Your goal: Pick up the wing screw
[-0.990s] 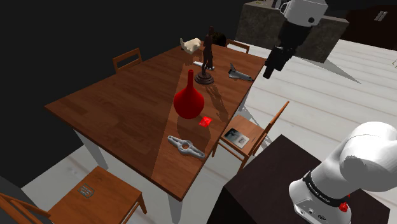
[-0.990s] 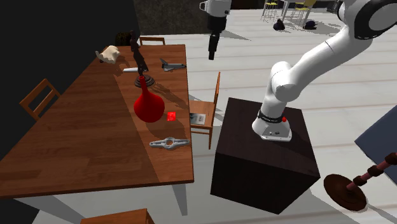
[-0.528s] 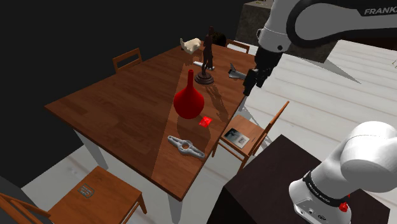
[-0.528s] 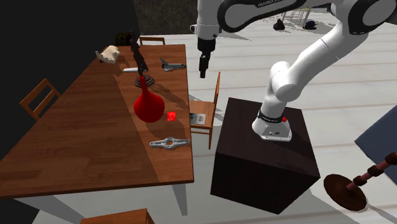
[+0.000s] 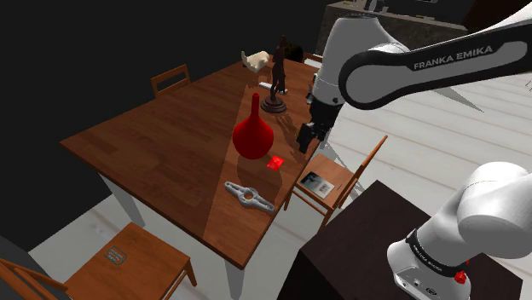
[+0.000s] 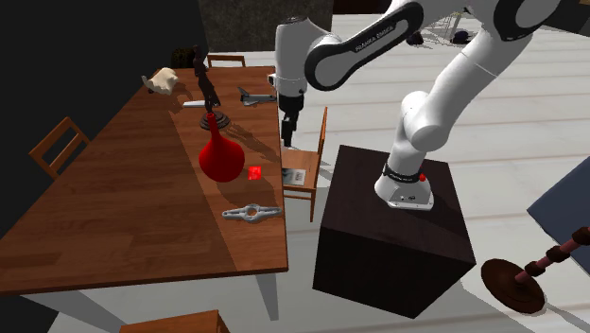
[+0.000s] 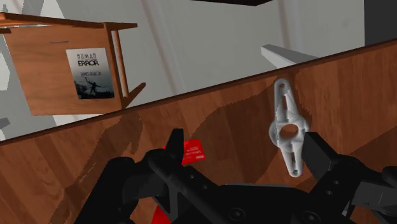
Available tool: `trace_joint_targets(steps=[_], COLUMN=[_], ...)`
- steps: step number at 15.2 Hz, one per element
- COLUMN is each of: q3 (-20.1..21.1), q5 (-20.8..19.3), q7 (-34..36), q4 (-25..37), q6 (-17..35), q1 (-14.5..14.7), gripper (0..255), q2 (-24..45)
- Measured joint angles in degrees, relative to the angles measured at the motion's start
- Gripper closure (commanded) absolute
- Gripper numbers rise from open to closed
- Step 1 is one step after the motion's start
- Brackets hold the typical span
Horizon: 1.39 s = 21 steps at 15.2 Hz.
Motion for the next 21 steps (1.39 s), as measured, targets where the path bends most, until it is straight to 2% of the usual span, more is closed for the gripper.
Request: trace_joint_targets(steps=[8,15,21], q3=[4.7,6.3,4.8], q5=[-0.9,-6.8,-11.8], q7=[5.8,12.9,17.8], q4=[0.8,7.1,12.4], q6=[13.9,22.9,28.6], q1=[1.3,2.7,5.7], gripper=[0,0,0], q2=[15.7,32.2,44.1])
